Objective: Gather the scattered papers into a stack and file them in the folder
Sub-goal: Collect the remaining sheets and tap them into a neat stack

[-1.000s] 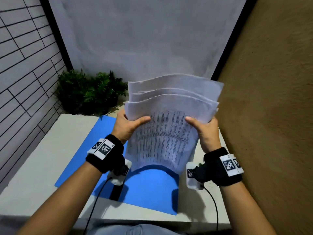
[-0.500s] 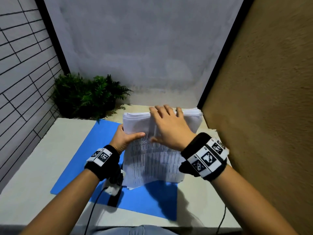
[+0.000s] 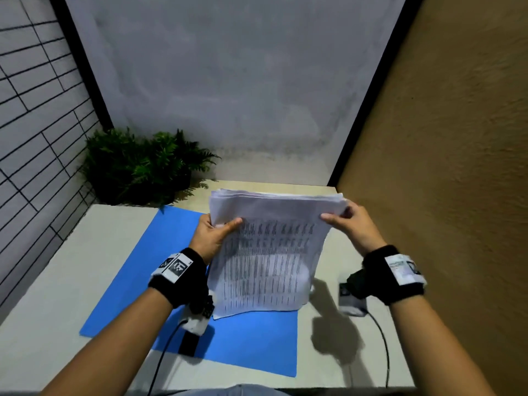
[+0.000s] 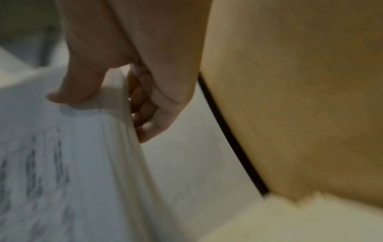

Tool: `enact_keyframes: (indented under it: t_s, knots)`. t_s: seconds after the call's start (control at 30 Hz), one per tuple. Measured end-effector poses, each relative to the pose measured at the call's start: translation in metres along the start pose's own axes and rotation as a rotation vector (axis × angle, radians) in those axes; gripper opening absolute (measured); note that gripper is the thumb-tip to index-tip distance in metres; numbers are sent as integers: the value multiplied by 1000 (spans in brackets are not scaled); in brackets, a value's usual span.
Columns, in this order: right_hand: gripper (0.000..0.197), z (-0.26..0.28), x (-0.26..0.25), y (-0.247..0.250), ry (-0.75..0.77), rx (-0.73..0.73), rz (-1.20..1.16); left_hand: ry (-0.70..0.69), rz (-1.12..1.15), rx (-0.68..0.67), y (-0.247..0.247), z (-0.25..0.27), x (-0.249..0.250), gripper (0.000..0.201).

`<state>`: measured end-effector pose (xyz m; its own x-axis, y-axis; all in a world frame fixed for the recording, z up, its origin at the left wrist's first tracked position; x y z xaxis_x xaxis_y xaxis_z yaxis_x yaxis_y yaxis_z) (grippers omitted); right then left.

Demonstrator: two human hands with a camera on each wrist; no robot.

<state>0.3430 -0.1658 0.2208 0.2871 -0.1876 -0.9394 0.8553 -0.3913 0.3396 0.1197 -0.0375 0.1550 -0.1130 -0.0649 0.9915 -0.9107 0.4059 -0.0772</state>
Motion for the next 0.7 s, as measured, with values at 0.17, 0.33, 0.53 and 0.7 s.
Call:
enact_keyframes:
  t_s: [0.17,0.33,0.53,0.7]
  knots:
    - [13,6,15,-35,-78,251,-300,-131,66,125,-19,-7,26,23]
    - [13,7,-7,-40,159,333,-410,-290,63,-19,-16,-5,54,24]
    - [18,-3,14,-45,71,228,-342,-78,5,4,1,-8,20,32]
    - [20,-6,-2,-30,234,205,-449,-216,69,29,7,-10,47,24]
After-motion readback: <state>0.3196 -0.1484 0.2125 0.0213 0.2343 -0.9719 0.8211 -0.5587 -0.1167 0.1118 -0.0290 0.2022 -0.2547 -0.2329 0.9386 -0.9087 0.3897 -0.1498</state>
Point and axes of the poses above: each hand's wrist, its own z-axis away from the middle knuckle, its own y-axis out of the back of the hand, x = y × z, the point moved 2 cm from there along -z, towards the middle knuckle, and after that the axes turned 2 degrees about -y, right-handed, at the moved point
